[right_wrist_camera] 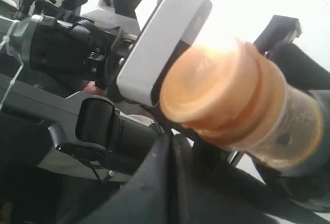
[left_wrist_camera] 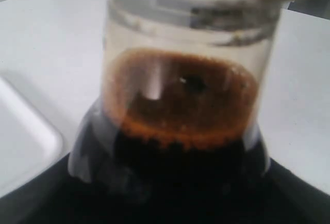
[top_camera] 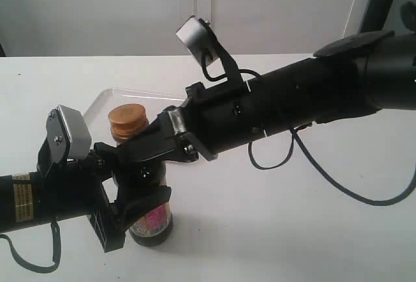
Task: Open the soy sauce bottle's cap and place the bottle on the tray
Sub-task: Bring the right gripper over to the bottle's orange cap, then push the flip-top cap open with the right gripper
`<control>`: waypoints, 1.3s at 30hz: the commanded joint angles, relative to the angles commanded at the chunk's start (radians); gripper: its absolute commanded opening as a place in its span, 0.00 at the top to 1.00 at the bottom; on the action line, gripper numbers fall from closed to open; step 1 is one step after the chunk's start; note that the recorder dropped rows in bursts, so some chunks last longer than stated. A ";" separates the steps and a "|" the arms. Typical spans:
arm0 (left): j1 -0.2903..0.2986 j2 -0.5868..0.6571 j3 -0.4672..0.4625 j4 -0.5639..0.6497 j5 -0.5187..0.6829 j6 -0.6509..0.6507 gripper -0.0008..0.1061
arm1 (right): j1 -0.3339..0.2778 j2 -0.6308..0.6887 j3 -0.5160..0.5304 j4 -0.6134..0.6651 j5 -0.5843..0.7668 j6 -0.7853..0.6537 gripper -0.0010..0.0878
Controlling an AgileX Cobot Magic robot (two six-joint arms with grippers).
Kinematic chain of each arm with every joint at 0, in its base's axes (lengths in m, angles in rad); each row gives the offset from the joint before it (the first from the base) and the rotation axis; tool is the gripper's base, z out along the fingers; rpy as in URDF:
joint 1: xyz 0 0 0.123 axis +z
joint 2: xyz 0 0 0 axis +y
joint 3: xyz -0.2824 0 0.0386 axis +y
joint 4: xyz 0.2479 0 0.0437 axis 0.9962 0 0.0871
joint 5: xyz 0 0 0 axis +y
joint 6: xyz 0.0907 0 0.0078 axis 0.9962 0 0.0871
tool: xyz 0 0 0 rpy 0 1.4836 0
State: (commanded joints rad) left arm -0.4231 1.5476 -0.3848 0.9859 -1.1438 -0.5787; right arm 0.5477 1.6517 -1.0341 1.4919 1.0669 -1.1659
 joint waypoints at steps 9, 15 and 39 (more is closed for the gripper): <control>0.000 0.000 0.000 0.005 0.000 0.000 0.99 | 0.000 0.004 -0.024 -0.004 -0.069 0.000 0.99; 0.000 0.000 0.000 0.009 0.000 0.000 0.99 | 0.000 0.004 -0.053 -0.002 -0.079 0.004 0.99; 0.000 0.000 0.000 0.013 0.000 0.000 0.99 | 0.000 -0.016 -0.192 -0.205 0.067 0.017 0.99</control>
State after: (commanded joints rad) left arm -0.4231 1.5476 -0.3848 0.9987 -1.1438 -0.5787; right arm 0.5477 1.6361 -1.2258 1.2865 1.1336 -1.1485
